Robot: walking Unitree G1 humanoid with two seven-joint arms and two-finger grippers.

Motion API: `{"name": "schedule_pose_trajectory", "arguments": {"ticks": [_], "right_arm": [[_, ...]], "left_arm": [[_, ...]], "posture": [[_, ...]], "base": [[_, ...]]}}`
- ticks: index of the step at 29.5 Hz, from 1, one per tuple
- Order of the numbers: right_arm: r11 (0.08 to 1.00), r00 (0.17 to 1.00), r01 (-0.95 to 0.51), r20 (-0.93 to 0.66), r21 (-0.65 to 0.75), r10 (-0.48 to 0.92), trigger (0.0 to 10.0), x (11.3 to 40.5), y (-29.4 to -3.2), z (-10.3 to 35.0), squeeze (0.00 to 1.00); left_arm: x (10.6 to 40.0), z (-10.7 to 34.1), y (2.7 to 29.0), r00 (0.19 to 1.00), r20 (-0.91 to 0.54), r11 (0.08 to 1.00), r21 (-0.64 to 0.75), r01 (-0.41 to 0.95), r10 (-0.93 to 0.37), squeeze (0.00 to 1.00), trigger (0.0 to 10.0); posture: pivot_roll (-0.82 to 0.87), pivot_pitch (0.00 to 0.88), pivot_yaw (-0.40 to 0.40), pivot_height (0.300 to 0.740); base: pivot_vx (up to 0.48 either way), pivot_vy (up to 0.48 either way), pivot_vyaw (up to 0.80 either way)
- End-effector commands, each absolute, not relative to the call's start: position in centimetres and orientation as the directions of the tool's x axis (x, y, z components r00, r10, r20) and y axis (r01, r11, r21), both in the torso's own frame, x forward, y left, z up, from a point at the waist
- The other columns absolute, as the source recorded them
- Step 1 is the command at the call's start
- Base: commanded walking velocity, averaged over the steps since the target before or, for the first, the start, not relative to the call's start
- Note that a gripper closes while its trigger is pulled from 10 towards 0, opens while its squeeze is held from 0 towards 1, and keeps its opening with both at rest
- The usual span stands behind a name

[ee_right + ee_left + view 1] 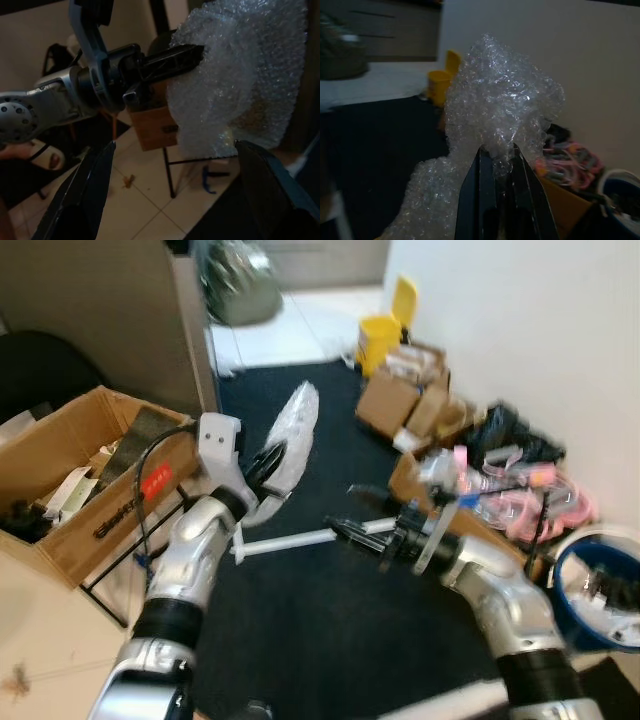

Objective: Picking trash to rubbish bin

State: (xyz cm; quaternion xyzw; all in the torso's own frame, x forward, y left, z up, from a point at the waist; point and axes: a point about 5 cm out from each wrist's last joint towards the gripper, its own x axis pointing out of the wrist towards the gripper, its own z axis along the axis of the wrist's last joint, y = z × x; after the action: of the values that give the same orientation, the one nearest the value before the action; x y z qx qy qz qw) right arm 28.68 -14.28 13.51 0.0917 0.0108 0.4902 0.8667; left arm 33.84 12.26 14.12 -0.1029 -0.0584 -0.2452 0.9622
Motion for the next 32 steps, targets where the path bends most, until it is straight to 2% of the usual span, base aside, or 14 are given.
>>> {"name": "schedule_pose_trajectory", "arguments": {"ticks": [1,11,20,28,32], "right_arm": [[0.495,0.509,-0.855,0.069,0.157,0.858,10.0,28.5,-14.0,13.5,0.00],[0.497,0.512,-0.853,0.069,0.156,0.856,10.0,28.5,-14.1,13.4,0.00],[0.510,0.522,-0.848,0.063,0.145,0.850,10.0,28.7,-14.5,13.6,0.00],[0.519,0.530,-0.843,0.053,0.138,0.846,10.0,28.7,-14.9,13.7,0.00],[0.519,0.529,-0.843,0.051,0.141,0.847,10.0,28.7,-14.9,13.7,0.00]], "left_arm": [[33.8,13.5,12.8,0.889,0.138,0.874,-0.168,0.456,-0.438,0.00,10.0],[33.0,12.7,13.4,0.889,0.116,0.870,-0.187,0.457,-0.442,0.00,10.0],[32.7,12.5,14.2,0.898,0.120,0.873,-0.211,0.440,-0.424,0.00,10.0],[33.2,13.1,16.0,0.929,0.137,0.909,-0.201,0.366,-0.344,0.00,10.0],[33.2,13.2,16.3,0.933,0.140,0.913,-0.200,0.354,-0.331,0.00,10.0]], "posture": [[-0.08,0.000,-0.025,0.740],[-0.08,0.000,-0.023,0.740],[-0.07,0.000,-0.026,0.740],[-0.07,0.000,-0.026,0.740],[-0.07,0.000,-0.026,0.740]], "base": [[0.000,0.000,0.77],[0.000,0.000,0.70],[0.000,0.000,0.00],[0.000,0.000,0.00],[0.255,0.000,0.00]]}}
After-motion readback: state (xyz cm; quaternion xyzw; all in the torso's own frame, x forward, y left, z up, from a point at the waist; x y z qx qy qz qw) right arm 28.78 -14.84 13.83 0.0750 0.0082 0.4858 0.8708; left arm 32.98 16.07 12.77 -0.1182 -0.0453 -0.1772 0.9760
